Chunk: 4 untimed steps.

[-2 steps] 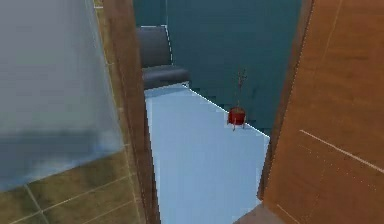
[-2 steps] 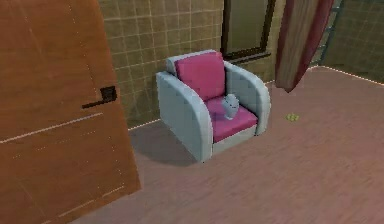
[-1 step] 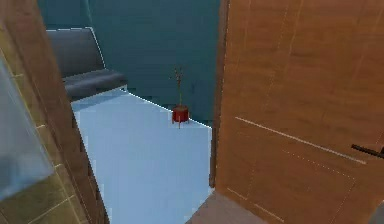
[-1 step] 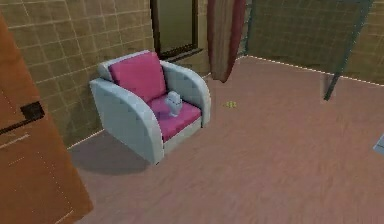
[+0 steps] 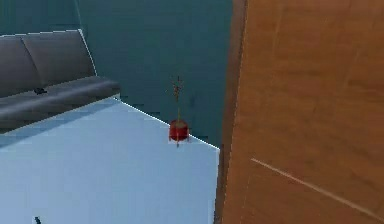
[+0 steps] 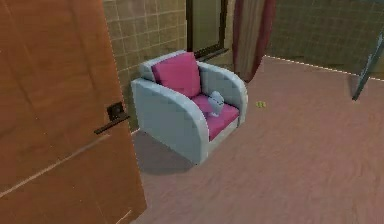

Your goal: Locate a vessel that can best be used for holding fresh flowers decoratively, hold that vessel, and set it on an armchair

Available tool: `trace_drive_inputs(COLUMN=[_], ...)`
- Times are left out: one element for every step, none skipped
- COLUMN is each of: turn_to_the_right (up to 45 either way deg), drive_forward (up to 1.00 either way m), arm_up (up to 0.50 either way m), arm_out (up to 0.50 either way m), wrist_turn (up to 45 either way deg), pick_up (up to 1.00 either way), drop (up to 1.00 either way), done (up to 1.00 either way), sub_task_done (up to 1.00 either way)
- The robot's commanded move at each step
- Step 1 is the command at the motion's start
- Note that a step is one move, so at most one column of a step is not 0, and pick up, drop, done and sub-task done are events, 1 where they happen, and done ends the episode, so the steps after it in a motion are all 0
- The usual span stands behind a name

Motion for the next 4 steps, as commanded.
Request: trace_drive_inputs(turn_to_the_right=[15.0, 0.0, -45.0, -15.0], drive_forward=[0.00, 0.45, 0.00, 0.00], arm_up=[0.00, 0.00, 0.00, 0.00], arm_out=[0.00, 0.00, 0.00, 0.00], wrist_turn=[0.0, 0.0, 0.0, 0.0], pick_up=[0.00, 0.00, 0.00, 0.00], drop=[0.00, 0.00, 0.00, 0.00], done=[0.00, 0.00, 0.00, 0.00], sub_task_done=[0.00, 0.00, 0.00, 0.00])
